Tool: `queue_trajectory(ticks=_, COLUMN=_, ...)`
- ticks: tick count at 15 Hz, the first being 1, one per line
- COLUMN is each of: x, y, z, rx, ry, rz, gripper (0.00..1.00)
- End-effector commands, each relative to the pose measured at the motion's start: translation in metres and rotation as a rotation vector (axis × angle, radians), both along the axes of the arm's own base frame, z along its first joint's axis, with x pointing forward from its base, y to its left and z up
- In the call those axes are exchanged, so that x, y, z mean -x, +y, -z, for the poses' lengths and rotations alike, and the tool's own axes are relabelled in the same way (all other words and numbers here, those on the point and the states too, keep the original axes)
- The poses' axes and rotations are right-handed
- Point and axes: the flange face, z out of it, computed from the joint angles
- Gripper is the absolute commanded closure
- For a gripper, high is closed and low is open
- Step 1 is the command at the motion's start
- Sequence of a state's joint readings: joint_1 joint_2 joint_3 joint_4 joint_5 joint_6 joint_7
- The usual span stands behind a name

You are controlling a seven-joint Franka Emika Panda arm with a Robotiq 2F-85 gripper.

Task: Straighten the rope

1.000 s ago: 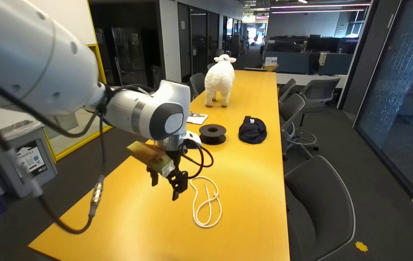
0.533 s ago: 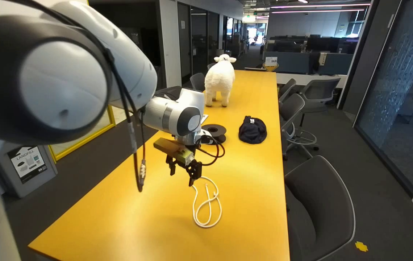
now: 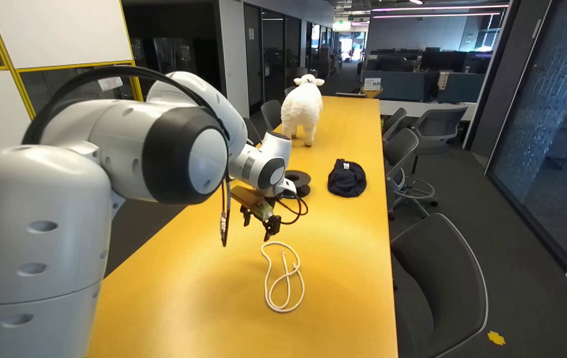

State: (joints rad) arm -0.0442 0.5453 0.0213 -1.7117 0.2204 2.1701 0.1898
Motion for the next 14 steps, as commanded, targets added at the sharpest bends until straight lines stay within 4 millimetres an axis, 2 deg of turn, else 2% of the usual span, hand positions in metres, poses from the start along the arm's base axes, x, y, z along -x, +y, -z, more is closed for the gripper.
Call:
queue_trajectory(ticks=1, x=-0.044, y=0.009, z=0.02, rx=-0.046, ry=-0.055, rz=0.066, gripper=0.0)
queue_trajectory(ticks=6, x=-0.075, y=0.018, z=0.063, rx=-0.055, ry=-0.064, rz=0.133, gripper=0.0)
queue_trajectory(ticks=10, x=-0.088, y=0.024, z=0.095, rx=-0.033, ry=-0.045, rz=0.16, gripper=0.0)
queue_trajectory(ticks=14, x=-0.096, y=0.03, z=0.113, rx=0.018, ry=-0.048, rz=0.173, gripper=0.0)
